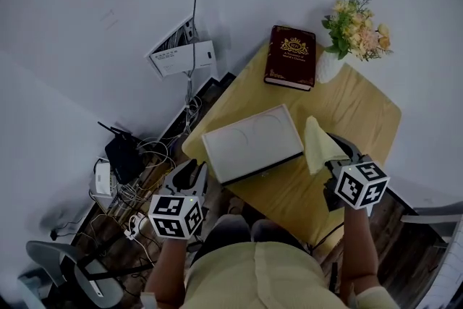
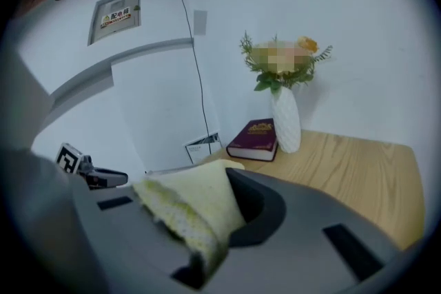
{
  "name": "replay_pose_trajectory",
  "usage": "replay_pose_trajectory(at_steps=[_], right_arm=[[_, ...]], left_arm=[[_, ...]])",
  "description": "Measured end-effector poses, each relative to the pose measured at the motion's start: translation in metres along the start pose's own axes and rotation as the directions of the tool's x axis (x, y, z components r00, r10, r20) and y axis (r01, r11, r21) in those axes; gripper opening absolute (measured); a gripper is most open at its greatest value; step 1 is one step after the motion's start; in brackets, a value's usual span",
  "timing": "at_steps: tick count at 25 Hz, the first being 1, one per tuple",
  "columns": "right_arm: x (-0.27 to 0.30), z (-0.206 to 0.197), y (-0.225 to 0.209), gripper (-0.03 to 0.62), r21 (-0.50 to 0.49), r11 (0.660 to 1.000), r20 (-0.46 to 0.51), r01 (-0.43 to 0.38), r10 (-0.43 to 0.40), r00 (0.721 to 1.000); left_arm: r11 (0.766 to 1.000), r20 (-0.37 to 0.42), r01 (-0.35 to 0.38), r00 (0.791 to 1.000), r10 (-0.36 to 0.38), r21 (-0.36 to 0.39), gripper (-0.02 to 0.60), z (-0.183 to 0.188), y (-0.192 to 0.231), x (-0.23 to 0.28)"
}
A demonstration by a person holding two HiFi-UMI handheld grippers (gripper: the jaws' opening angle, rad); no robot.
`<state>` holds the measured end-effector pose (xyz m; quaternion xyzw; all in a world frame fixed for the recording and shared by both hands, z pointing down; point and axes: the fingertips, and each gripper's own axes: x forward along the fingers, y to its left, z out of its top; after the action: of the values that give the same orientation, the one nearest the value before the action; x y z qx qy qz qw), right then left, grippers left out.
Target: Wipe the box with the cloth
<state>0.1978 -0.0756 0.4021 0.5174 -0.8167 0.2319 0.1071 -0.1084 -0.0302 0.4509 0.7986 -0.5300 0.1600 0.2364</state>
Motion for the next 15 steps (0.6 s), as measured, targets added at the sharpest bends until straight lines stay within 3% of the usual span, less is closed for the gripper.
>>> replay_pose_trajectory(at_steps=[7, 15], right_arm=[[0.013, 0.036, 0.072, 0.031, -0.057, 0.989, 0.065, -0.138, 0.142, 0.988], [0.047, 0.037, 0.152, 0.031, -0.109, 0.955, 0.032, -0.275, 0.280, 0.959]], left_arm=[[0.999, 0.060, 0.018, 0.998, -0.016, -0.044, 0.061, 0.009, 0.008, -0.017], [0.998, 0.071, 0.016, 0.997, -0.012, -0.066, 0.031, 0.002, 0.029, -0.029]])
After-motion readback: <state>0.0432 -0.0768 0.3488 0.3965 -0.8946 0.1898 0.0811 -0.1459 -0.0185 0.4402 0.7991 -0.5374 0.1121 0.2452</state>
